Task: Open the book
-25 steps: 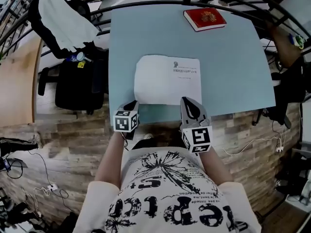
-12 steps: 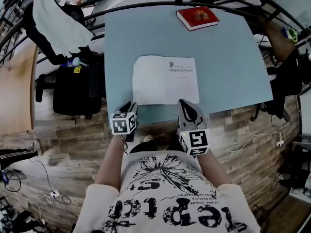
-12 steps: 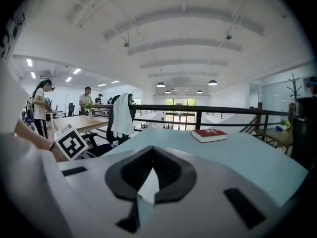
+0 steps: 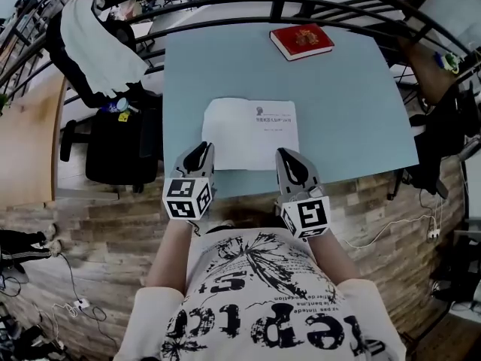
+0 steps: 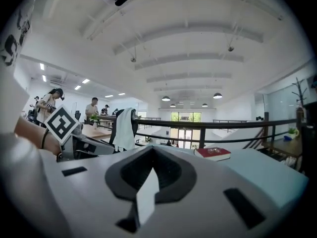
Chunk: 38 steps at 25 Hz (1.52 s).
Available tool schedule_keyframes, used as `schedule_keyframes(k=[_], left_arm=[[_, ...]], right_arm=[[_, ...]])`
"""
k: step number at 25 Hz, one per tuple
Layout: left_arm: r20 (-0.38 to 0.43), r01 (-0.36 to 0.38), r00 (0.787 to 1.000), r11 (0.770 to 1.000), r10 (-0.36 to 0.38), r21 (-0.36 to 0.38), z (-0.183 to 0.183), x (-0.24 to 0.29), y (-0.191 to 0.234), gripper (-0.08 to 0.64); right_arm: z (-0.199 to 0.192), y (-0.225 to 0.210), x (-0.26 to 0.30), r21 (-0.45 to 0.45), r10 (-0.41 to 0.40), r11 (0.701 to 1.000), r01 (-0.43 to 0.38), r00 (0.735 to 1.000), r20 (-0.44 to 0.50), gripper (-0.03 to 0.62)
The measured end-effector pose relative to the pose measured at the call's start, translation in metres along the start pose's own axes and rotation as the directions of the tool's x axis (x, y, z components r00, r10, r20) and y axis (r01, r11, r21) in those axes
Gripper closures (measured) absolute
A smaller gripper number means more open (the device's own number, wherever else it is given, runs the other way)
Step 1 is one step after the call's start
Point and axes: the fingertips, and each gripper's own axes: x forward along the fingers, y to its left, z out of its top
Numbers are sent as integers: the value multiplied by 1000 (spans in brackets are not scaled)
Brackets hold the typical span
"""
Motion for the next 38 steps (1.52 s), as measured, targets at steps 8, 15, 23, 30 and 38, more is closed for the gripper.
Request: schedule_keyframes(k=[8, 15, 23, 30, 38], left_arm=[[144, 59, 986, 987, -80, 148, 63, -6, -61, 529], [175, 78, 978, 976, -115, 202, 77, -4, -92, 537], [184, 46, 980, 981, -81, 190, 77, 0, -91, 538], [190, 16, 980, 982, -53, 190, 80, 1, -88, 538], [217, 27, 974, 982, -69, 188, 83, -3, -91, 538]], right_arm=[[36, -29, -8, 0, 40, 999, -40, 990, 133, 583], [35, -50, -8, 13, 55, 998, -57, 990, 130, 583], [26, -55, -3, -13, 79, 997, -78, 993, 85, 584], [26, -59, 1, -10, 89, 996, -88, 993, 82, 584], [25, -60, 1, -18, 89, 996, -88, 993, 77, 584]])
